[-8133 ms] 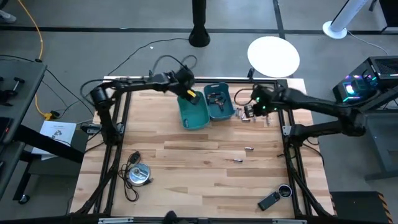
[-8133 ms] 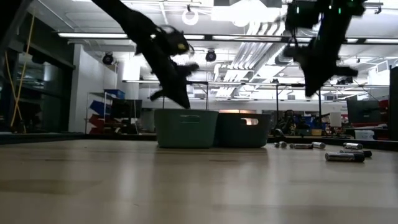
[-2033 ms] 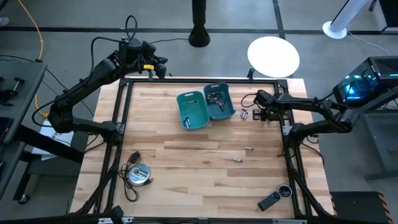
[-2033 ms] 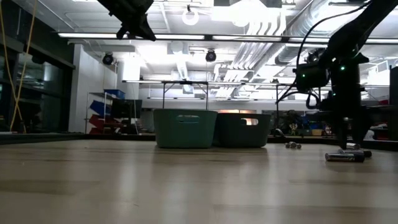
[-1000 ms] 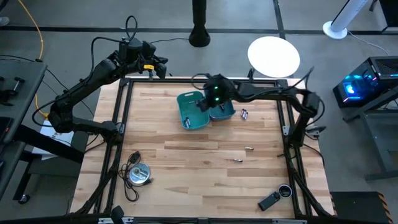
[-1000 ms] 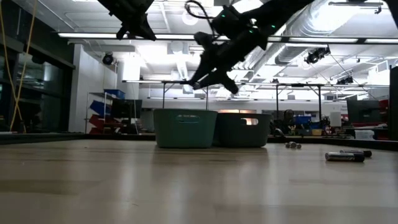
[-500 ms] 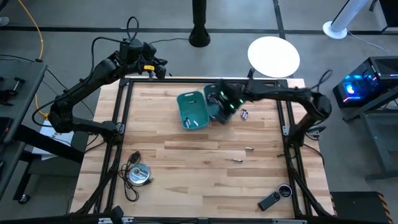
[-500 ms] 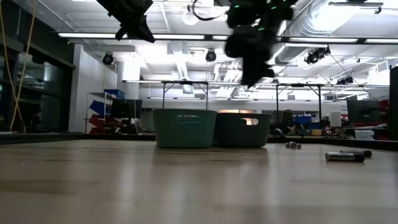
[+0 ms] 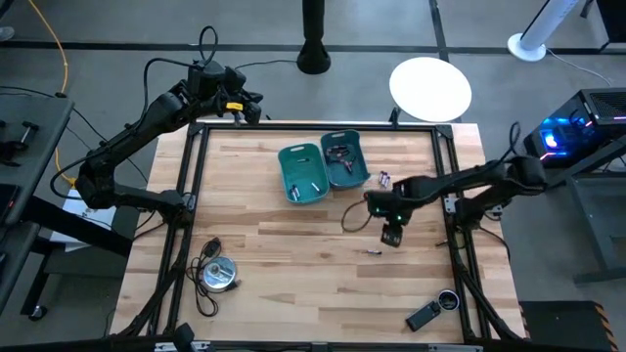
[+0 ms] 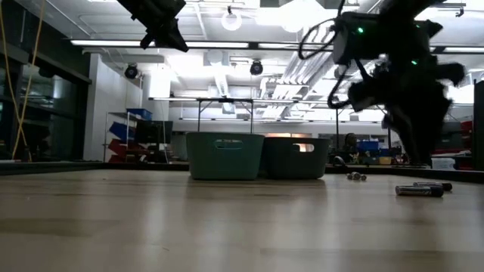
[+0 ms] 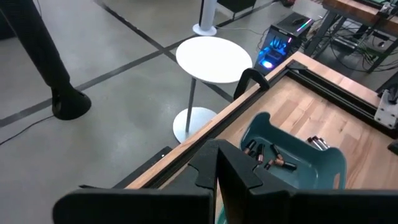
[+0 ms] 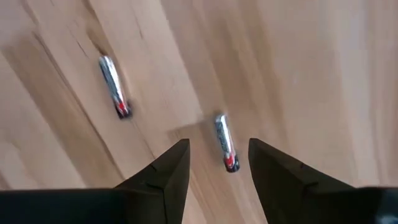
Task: Sort batteries
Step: Put the silver battery into the green bin
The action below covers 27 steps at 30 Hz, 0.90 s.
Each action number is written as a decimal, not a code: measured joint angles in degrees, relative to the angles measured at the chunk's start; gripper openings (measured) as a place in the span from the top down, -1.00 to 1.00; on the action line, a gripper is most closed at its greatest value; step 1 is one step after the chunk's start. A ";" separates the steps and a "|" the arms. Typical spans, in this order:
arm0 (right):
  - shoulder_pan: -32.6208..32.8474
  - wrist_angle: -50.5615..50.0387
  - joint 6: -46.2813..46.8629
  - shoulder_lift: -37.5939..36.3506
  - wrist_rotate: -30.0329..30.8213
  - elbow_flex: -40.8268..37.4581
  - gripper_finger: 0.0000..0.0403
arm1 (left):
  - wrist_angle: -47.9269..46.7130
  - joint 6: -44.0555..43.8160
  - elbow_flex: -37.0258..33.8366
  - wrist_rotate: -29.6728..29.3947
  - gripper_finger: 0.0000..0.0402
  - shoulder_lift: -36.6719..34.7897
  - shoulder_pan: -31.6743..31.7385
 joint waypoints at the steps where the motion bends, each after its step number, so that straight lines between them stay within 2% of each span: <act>1: 0.63 0.49 -0.31 0.53 0.47 -0.62 0.21 | 0.02 0.00 0.00 -0.01 1.00 0.00 0.00; 9: 2.42 3.71 -0.97 4.86 1.22 -5.17 0.24 | 0.02 -0.98 0.00 -0.02 1.00 0.00 0.00; 11: 2.37 3.68 -1.06 5.83 2.01 -5.29 0.36 | 0.02 -1.04 0.00 -0.04 1.00 0.00 0.00; 14: 1.32 2.30 -1.25 5.71 4.76 -3.95 0.77 | 0.03 -1.75 0.00 -0.02 1.00 0.00 0.00; 16: -0.50 2.07 -2.81 5.19 6.93 -1.64 0.91 | 0.04 -3.15 0.00 -0.02 1.00 0.00 0.00; 19: -4.27 1.70 -5.26 3.16 11.78 5.79 0.88 | 0.29 -3.65 0.00 -0.11 1.00 0.00 0.00; 21: -6.89 2.95 -9.45 3.26 12.25 10.33 0.91 | 0.50 -3.41 0.00 -0.24 1.00 0.00 0.00; 24: -10.54 13.05 -15.19 3.22 9.76 16.43 0.97 | 0.47 -2.59 0.00 -0.26 1.00 0.00 0.00; 27: -13.37 24.11 -17.94 4.25 7.55 19.71 0.93 | 0.45 -2.56 0.00 -0.26 1.00 0.00 0.00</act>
